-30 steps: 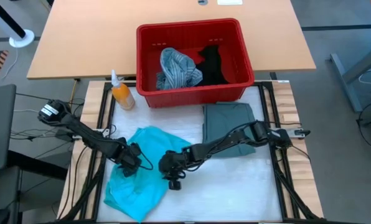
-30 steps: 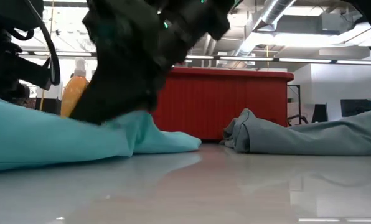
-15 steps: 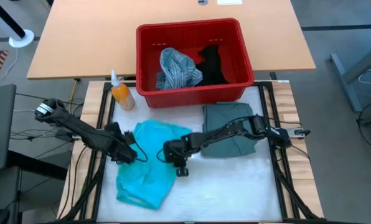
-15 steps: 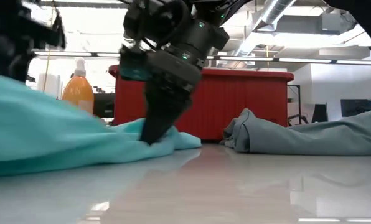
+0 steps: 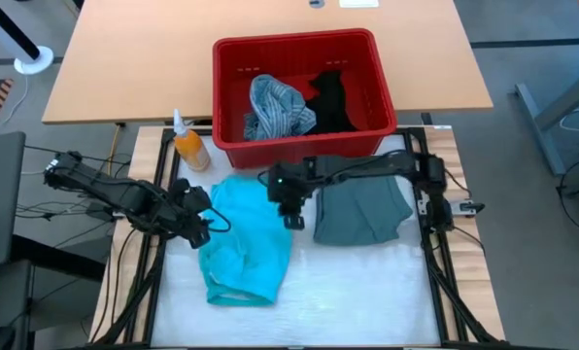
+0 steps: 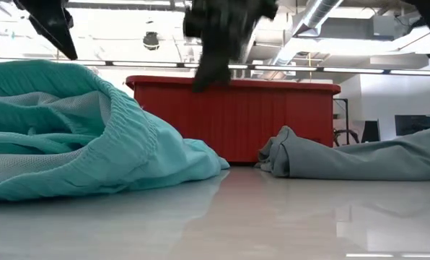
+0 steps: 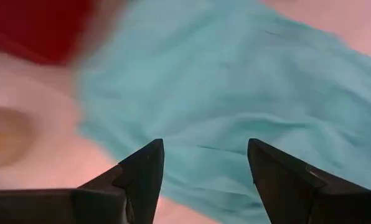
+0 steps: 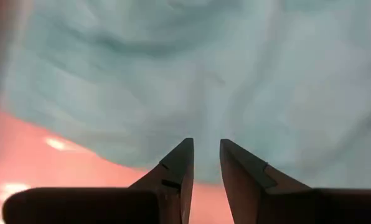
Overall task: Fold Laundry from Bin
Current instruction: Fold the light blue shorts
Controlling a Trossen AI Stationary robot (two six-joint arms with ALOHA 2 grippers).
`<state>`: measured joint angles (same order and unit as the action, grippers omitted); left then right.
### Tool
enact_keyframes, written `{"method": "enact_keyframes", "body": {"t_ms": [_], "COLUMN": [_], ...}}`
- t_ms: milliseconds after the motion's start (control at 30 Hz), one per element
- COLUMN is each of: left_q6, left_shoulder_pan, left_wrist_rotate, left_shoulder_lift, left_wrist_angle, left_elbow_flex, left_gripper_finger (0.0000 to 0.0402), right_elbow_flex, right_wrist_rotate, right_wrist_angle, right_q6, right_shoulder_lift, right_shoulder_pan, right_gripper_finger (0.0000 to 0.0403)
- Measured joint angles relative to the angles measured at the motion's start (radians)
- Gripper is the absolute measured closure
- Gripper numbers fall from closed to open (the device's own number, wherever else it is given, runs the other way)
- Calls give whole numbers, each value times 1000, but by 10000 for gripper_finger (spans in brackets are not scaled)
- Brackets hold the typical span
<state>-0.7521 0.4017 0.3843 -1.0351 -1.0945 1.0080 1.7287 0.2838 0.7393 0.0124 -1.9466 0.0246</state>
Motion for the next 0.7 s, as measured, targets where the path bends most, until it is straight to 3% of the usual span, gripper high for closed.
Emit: {"method": "enact_keyframes", "body": {"t_ms": [100,167,400,500,700], "left_q6": [91,163,336,368,360], "left_shoulder_pan": [45,82,170,173,189], "left_wrist_rotate": [-125,-158,-105,-145,-382], "left_shoulder_lift": [-22,-45,-117,-152,-232], "left_wrist_angle": [163,231,261,318,536], "left_elbow_flex": [-70,-107,-148,-194,-302], "left_gripper_finger": [182,182,182,182,182], "right_elbow_flex": [0,-2,1,0,0], "right_wrist_rotate": [-33,-117,-401,-404,-365], "right_wrist_angle": [-3,-10,-263,-410,-577], "right_q6": [21,44,256,348,520], "right_shoulder_lift": [16,13,-35,-111,-265], "right_shoulder_pan": [-105,-177,-322,-328,-331], "right_gripper_finger": [296,296,296,296,296]}}
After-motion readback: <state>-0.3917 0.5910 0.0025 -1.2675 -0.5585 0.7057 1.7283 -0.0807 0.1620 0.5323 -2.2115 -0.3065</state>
